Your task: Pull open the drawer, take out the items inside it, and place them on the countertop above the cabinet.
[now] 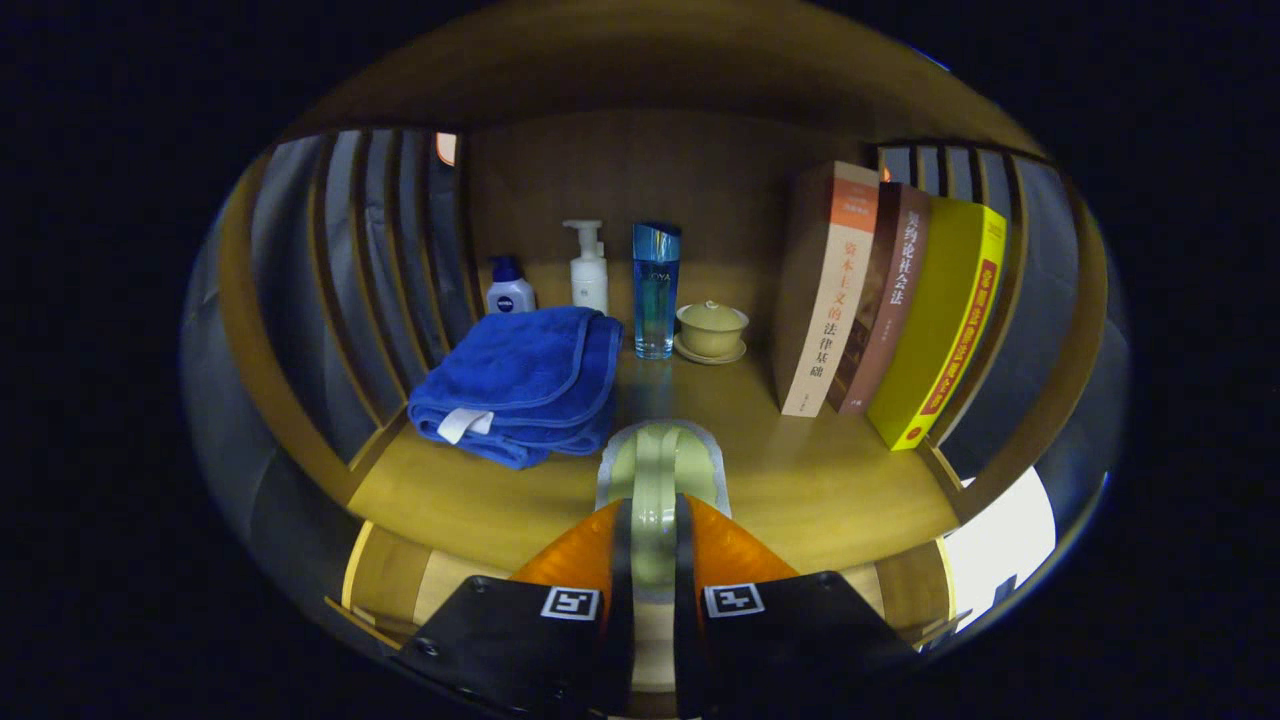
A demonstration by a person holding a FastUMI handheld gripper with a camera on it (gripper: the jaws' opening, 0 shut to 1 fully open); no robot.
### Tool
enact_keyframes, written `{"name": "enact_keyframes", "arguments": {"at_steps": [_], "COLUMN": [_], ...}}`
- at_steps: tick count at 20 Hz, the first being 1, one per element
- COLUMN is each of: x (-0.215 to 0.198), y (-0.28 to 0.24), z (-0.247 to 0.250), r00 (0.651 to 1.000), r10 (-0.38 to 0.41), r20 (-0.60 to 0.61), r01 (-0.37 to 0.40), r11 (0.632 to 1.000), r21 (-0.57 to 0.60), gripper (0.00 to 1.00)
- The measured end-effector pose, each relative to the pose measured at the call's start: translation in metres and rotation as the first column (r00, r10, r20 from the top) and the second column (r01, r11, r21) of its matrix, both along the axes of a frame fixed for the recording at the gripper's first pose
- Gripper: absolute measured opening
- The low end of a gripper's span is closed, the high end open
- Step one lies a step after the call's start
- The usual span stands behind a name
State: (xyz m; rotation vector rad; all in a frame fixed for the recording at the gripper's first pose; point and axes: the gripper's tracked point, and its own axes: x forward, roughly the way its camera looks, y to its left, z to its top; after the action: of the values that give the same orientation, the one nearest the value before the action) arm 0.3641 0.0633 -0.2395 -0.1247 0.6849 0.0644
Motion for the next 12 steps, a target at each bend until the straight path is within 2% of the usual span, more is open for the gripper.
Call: {"name": "enact_keyframes", "arguments": {"at_steps": [7,12], "x": [0.027,0.029], "y": [-0.006,-0.008], "z": [-0.021,-0.021], "r00": [0.999,0.998], "r10": [-0.05,-0.061], "r20": [0.016,0.029], "r01": [0.05,0.061], "r11": [0.999,0.998], "r21": [0.003,0.008], "gripper": [0.25,0.31]}}
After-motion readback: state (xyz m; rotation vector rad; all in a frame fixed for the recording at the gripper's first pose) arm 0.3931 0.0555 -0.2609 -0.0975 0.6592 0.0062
